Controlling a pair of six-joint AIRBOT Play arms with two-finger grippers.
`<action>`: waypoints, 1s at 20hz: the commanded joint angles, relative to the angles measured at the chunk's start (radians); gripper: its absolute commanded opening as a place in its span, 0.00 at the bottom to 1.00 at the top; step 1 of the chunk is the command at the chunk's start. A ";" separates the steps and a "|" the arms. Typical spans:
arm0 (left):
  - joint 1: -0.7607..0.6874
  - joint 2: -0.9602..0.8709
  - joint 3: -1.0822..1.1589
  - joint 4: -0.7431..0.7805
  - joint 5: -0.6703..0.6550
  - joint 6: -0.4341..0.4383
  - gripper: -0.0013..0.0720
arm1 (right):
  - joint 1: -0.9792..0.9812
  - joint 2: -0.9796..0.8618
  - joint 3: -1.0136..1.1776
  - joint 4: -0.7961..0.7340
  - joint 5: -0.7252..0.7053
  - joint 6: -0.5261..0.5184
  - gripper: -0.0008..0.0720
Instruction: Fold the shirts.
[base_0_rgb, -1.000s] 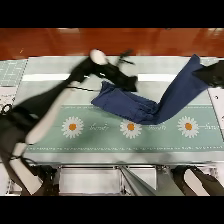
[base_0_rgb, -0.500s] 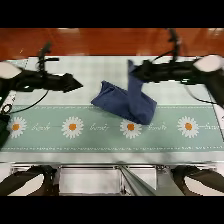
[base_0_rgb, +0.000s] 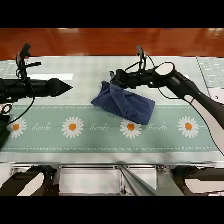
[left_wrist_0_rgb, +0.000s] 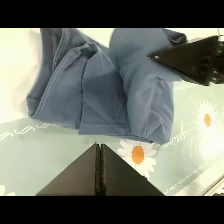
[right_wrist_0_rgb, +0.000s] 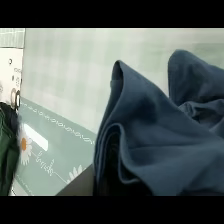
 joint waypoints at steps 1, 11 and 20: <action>0.004 -0.004 -0.004 0.002 0.000 0.002 0.04 | 0.009 -0.052 0.009 0.031 -0.008 -0.010 0.05; 0.175 -0.074 0.004 0.005 0.029 0.035 0.04 | -0.294 0.053 0.022 0.023 0.474 -0.055 0.56; 0.280 0.014 -0.075 -0.011 -0.047 0.035 0.04 | -0.727 0.655 -0.614 -0.633 0.273 0.200 0.58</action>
